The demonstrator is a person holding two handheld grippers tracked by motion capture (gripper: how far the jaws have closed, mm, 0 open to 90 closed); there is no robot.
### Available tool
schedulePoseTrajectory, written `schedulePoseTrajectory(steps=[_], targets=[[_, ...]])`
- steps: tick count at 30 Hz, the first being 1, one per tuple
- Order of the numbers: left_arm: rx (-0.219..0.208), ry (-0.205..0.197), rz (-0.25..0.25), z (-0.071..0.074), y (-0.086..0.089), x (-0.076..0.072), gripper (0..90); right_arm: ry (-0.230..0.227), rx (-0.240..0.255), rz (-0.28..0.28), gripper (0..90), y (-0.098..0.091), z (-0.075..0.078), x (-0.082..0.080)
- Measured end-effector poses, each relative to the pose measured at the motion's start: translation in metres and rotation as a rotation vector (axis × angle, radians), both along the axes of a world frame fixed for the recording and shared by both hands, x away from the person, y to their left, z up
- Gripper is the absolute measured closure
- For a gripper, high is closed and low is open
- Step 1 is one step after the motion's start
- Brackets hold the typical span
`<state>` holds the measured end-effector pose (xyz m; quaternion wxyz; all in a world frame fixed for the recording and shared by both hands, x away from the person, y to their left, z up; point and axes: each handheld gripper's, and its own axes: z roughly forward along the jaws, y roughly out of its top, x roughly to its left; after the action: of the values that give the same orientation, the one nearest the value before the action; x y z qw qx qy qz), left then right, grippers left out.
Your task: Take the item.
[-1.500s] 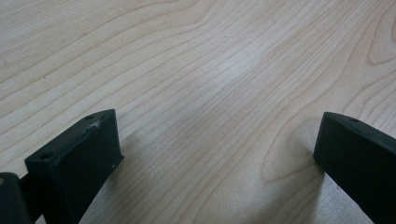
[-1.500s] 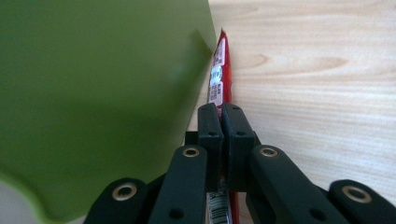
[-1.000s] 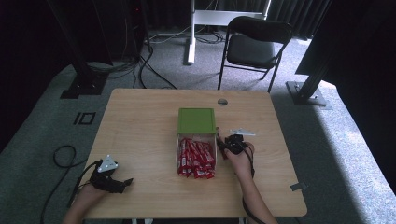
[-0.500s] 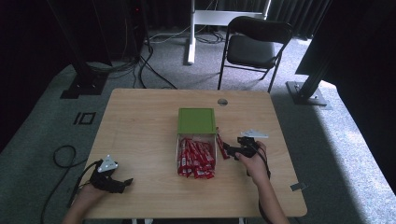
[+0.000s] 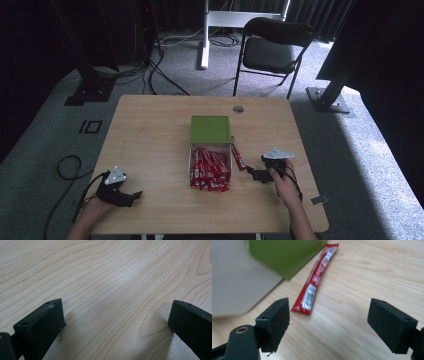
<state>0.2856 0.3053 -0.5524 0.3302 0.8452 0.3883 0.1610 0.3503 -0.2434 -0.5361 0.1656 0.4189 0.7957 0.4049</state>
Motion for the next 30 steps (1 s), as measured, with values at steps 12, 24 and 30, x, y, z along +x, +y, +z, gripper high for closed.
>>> schedulePoseTrajectory(steps=[12,24,30], targets=[[0.0,0.0,0.0,0.0,0.0,0.0,1.4,0.017,0.001,0.045,17.8,-0.033,-0.009,-0.017],[-0.001,0.0,0.0,0.0,0.0,0.0,1.5,0.04,-0.016,0.122,17.8,-0.053,-0.013,-0.031],[0.0,0.0,0.0,0.0,0.0,0.0,1.4,0.046,-0.04,0.184,17.8,-0.055,-0.017,-0.037]])
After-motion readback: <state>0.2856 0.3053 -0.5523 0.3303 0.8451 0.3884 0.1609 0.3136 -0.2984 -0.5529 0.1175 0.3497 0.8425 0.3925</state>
